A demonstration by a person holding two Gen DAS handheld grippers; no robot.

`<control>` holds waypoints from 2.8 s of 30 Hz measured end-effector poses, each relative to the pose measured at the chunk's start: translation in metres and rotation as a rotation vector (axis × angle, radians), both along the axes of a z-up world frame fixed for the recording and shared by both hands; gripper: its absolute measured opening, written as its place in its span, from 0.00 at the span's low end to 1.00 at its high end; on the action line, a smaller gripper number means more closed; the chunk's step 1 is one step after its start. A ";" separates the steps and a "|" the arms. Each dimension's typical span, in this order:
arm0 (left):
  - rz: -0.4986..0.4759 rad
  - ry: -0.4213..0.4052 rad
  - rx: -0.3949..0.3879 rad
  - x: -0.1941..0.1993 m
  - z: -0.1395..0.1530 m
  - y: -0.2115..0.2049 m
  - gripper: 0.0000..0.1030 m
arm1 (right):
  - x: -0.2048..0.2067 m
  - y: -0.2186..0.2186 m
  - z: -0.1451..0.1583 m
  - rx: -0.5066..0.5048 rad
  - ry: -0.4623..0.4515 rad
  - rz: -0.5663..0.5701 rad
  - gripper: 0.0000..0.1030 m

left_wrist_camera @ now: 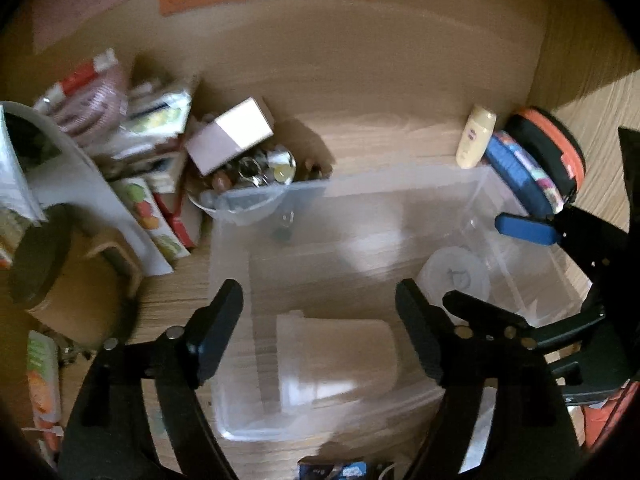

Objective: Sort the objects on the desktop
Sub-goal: 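Open both grippers to release the containers into the clear bin, then grasp the pink round fan with the right gripper while the left grasps the red velvet pouch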

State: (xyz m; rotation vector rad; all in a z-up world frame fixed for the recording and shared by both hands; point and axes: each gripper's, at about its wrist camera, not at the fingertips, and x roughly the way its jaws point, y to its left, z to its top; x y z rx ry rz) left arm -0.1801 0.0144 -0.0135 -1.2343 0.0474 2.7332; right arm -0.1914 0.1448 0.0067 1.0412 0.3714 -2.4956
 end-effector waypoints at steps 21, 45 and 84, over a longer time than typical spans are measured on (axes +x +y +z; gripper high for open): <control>0.118 0.155 0.053 0.096 0.061 -0.057 0.94 | 0.095 -0.005 0.066 -0.012 0.186 -0.026 0.88; 0.197 0.006 0.056 0.170 -0.021 -0.097 0.97 | 0.168 0.022 0.031 -0.139 0.139 -0.172 0.93; 0.121 -0.018 -0.019 0.189 -0.070 -0.068 0.50 | 0.165 -0.029 -0.053 -0.283 -0.113 -0.040 0.52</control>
